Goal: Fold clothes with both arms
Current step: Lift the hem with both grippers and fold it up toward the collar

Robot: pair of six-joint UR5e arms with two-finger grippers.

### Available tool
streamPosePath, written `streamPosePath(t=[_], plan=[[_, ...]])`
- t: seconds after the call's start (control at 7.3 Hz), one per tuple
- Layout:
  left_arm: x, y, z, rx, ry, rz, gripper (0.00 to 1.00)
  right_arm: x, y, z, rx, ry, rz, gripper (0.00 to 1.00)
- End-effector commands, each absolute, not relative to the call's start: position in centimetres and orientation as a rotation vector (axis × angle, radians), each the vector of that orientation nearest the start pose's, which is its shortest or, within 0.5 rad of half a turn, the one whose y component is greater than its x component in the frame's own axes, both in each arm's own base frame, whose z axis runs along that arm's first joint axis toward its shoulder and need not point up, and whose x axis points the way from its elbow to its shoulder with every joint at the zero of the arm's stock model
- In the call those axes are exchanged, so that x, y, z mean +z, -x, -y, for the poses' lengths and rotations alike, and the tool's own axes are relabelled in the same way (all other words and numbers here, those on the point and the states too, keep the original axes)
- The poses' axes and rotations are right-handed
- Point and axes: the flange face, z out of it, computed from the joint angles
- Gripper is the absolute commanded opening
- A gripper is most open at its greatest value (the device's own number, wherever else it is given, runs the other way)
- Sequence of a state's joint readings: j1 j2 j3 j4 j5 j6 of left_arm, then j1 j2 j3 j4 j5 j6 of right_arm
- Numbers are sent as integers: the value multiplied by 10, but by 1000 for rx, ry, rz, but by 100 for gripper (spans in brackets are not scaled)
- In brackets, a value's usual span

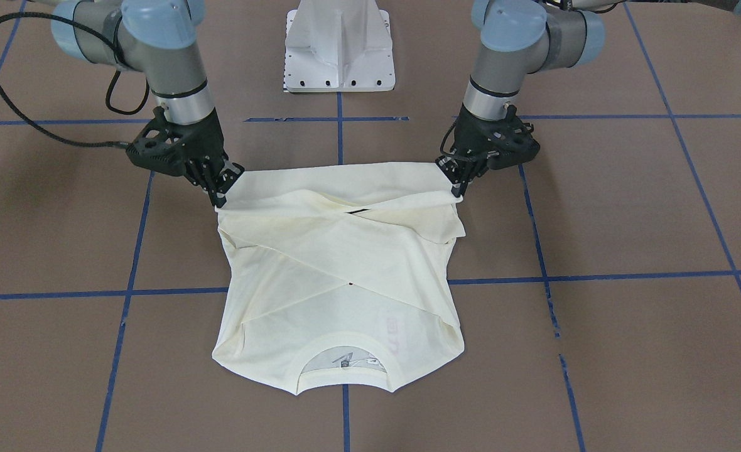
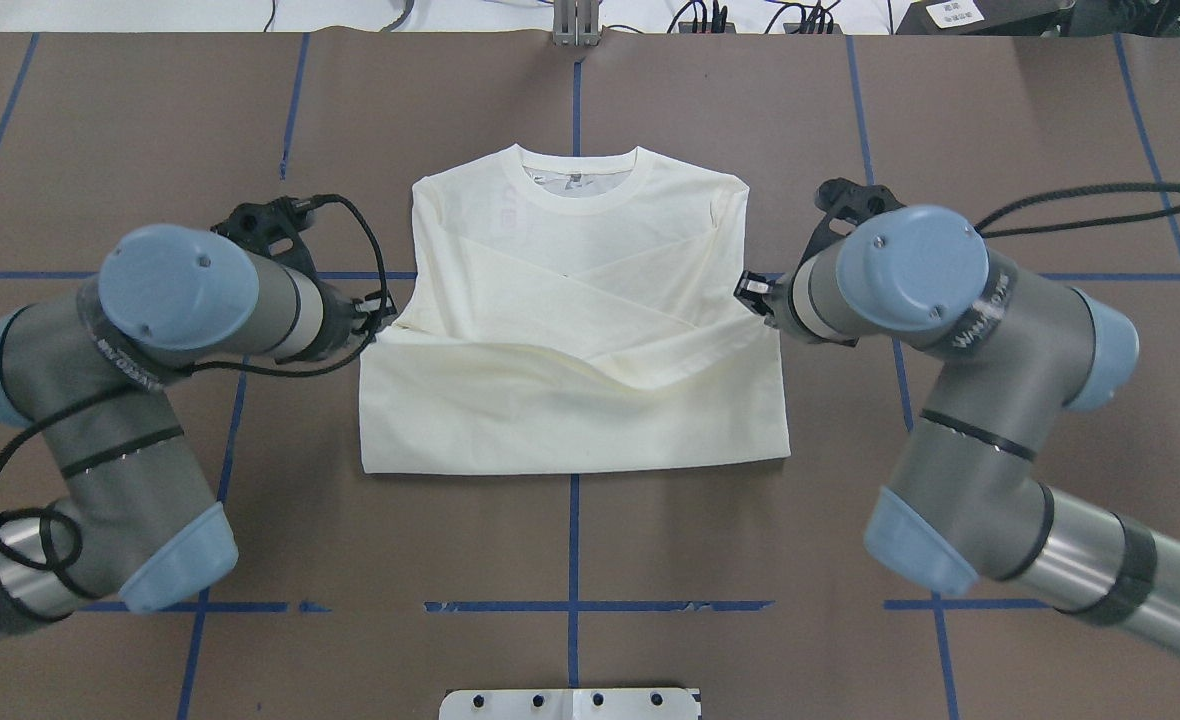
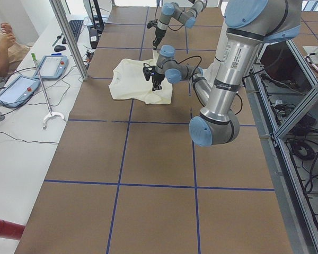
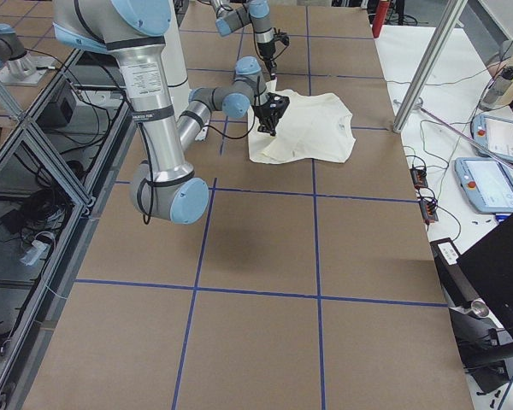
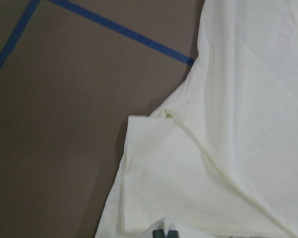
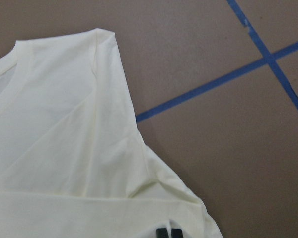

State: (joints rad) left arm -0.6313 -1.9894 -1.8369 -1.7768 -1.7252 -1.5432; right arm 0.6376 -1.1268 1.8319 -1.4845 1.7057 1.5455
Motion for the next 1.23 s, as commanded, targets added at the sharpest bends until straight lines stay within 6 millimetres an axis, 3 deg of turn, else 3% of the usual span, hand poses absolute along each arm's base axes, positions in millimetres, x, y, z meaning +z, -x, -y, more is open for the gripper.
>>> streamPosePath(t=[0.0, 0.14, 0.27, 0.41, 0.55, 1.1], plan=[[327, -427, 548, -553, -212, -866, 0, 321, 426, 574, 493, -106, 754, 0], [350, -435, 563, -563, -225, -886, 0, 344, 440, 597, 486, -105, 785, 0], [357, -440, 572, -569, -227, -888, 0, 351, 454, 612, 488, -108, 794, 0], [353, -453, 584, -569, -230, -884, 0, 346, 469, 625, 487, -102, 782, 0], [343, -461, 591, -569, -237, -901, 0, 348, 474, 631, 490, -97, 770, 0], [356, -455, 607, -578, -258, -917, 0, 342, 468, 638, 473, -116, 773, 0]])
